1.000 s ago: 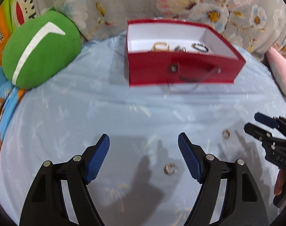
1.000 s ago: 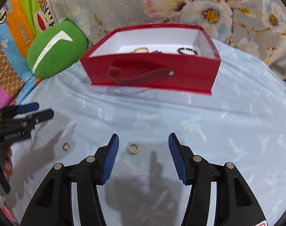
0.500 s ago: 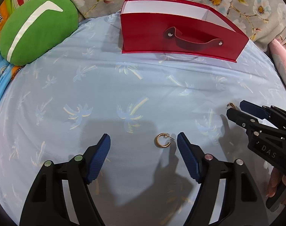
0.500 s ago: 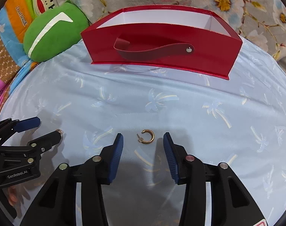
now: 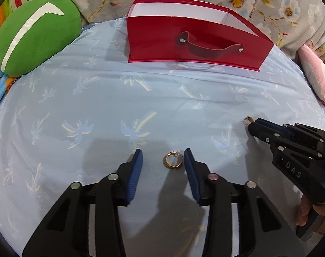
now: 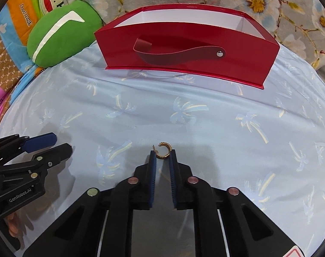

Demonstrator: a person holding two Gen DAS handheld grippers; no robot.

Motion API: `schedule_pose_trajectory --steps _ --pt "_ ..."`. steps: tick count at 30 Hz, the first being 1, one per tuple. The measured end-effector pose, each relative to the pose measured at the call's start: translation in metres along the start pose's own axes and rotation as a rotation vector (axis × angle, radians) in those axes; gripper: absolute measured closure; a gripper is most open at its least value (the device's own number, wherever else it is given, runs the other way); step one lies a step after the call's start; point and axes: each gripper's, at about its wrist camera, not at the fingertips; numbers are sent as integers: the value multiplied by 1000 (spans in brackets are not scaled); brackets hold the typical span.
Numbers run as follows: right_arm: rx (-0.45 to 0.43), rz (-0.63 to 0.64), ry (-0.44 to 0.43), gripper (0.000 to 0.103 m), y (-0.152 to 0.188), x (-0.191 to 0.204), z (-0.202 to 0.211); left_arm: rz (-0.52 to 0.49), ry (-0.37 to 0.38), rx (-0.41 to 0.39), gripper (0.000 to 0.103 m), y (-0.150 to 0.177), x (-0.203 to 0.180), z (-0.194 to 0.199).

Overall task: Organize jewelry
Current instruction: 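Grasp a gold hoop earring with the right gripper while the left grasps the other hoop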

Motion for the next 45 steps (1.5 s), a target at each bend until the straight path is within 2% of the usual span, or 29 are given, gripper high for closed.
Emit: schedule_pose_trajectory --steps 5,6,10,13,17,22,24,25,29,40,45 --pt "4 -7 -13 100 0 2 0 -5 63 9 86 0 -5 0" --pt "5 -8 -14 100 0 1 0 2 75 12 87 0 -4 0" --pt "10 -19 -28 100 0 -1 0 21 90 17 87 -2 -3 -1" --pt "8 -31 -38 92 -1 -2 -1 31 96 18 87 -3 -3 -2" --pt "-2 -18 -35 76 -3 2 -2 20 94 15 85 -3 -4 -3" --pt "-8 1 -27 76 -8 8 -7 29 103 14 83 -5 -4 -4" --pt "-11 3 -19 80 -10 9 -9 36 111 14 83 -5 -2 -4" --pt "-11 0 -16 86 -10 8 -9 37 112 14 83 -5 -2 -4" --pt "-13 -15 -18 86 -9 4 -8 35 110 12 84 -6 -2 -4" --pt "-29 -83 -10 86 4 -20 14 5 174 25 87 -1 -18 -2" --pt "-36 -103 -7 86 9 -29 27 -4 177 21 87 1 -25 3"
Point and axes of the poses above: each gripper's, at about its wrist camera, not at the fingertips, and z roughly against the way its jaws point, x to its left, y to its underside, and after that the axes turned 4 degrees about y, right-handed
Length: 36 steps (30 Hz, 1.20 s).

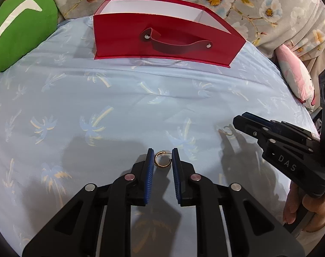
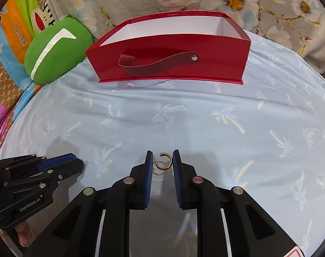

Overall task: Organize jewelry
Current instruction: 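Grasp a gold hoop earring with the right gripper while the left grasps the other hoop, then carry both hoop earrings into the red box and open both grippers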

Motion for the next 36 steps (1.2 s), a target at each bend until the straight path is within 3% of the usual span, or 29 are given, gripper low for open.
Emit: schedule_pose_trajectory --steps 10,22,28,36 --pt "-46 -21 -14 86 -3 -4 30 -17 -14 -42 87 -13 -16 31" --pt "-177 -8 -41 86 -42 -2 77 -61 -114 -143 87 -64 -32 70" --pt "-258 -2 -41 86 -79 -10 96 -71 -138 -224 87 -108 -33 87" --pt "-352 3 -35 86 -155 -31 102 -102 -192 -349 87 -179 -29 99"
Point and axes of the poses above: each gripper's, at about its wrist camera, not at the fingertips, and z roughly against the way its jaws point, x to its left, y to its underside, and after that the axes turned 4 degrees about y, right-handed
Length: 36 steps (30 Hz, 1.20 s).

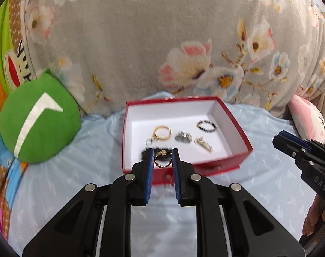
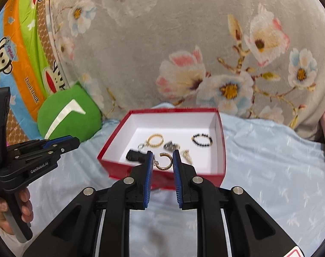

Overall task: Organize jewelry
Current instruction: 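Carry both hoop earrings into the red box and open both grippers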

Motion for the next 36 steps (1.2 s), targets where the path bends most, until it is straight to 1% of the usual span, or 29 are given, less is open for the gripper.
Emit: schedule_pose_trajectory --steps 6,9,14,17,19,26,36 --pt "-2 -11 -13 86 -47 -11 -41 -8 -34 -39 87 -51 10 -36" --pt "6 -28 -21 86 -67 -14 -67 10 -22 -43 87 -69 16 -54" --pt "35 -47 -21 86 -87 -19 -113 17 -48 -34 87 -91 25 -99" --pt "66 -59 -21 86 -92 -24 -142 22 -48 -4 87 -97 28 -127" --pt "84 -57 -12 86 -92 -25 -159 20 -63 11 87 -97 29 -144" --pt "137 -37 18 86 -89 -29 -208 17 -77 68 87 -97 33 -195" --pt "202 -27 36 86 -78 -29 -260 16 -95 115 87 -87 34 -241"
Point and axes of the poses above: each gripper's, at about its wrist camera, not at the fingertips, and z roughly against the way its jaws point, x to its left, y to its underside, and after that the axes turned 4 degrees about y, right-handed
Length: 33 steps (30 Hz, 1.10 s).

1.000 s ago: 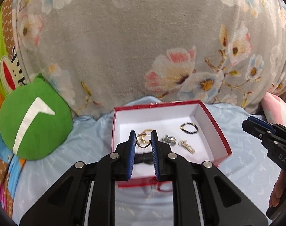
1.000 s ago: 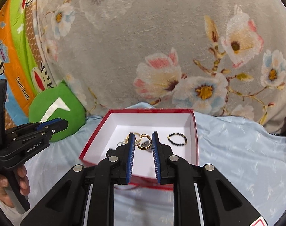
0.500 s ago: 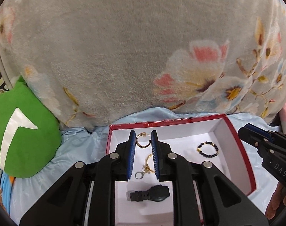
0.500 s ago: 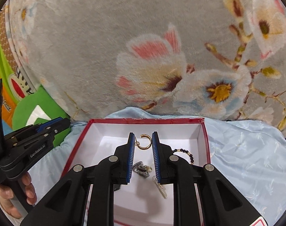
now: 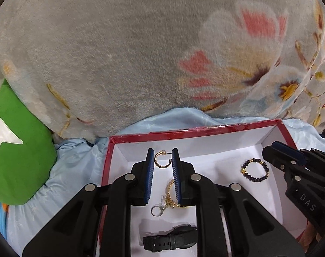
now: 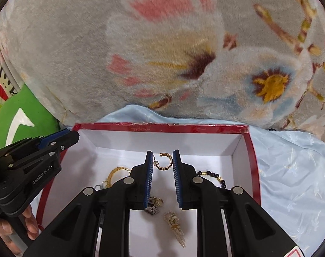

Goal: Organize jewelry

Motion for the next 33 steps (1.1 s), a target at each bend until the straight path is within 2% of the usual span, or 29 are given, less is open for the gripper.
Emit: schedule_pose_trajectory --steps 9,15,25,26,27,29,33 --pt "57 -2 2 86 7 -2 -32 -3 -19 41 87 10 1 -28" --pt "88 -4 5 86 8 -2 -41 28 9 86 87 13 3 -39" --pt "81 -29 27 83 8 -4 -44 23 -25 133 85 19 1 -49" --pt "82 -30 32 80 9 -4 -44 14 -25 140 79 20 0 -50" --pt "82 -31 32 78 9 -5 -42 12 -34 143 67 20 -1 -51" --pt "81 -33 33 69 10 -6 -41 19 -51 139 50 20 1 -50" --pt "75 -40 41 64 11 -9 -39 26 -53 128 47 22 2 -48"
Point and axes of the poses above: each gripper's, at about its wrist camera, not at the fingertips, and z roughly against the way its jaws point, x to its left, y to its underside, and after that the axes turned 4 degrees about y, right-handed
